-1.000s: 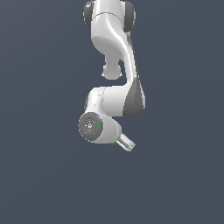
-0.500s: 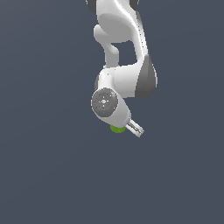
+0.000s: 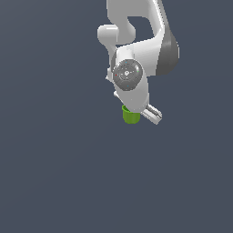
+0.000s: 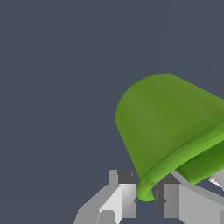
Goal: Pick up the object and move it to a goal position.
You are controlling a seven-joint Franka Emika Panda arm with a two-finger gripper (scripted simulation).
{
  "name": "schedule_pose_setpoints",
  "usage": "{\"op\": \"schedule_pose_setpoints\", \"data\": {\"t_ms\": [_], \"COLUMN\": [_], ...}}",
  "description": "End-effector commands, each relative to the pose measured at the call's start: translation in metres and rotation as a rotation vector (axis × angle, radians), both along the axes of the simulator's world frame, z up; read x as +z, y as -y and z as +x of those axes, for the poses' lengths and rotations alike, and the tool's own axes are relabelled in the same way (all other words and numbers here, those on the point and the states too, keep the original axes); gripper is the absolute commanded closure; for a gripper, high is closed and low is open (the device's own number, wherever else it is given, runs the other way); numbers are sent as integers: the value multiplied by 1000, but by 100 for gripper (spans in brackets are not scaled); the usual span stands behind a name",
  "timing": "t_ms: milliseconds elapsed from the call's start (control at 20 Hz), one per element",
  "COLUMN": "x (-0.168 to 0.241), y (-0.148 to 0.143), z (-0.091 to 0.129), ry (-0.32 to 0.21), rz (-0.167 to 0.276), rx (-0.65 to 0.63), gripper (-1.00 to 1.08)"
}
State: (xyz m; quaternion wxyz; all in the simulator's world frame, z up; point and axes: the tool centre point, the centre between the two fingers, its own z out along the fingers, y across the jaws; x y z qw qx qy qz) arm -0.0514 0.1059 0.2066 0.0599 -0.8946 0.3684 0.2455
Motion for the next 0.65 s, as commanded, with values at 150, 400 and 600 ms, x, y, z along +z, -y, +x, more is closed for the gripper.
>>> {"op": "schedule_pose_setpoints", "data": {"t_ms": [150,400,600], "x": [23,36,39], "y": [-18,-29,-31], "z": [-21,-31,-33], "ry": [2,2,2], "rz": [0,0,0], "rx": [0,-1,-1], "gripper": [108,108,108]}}
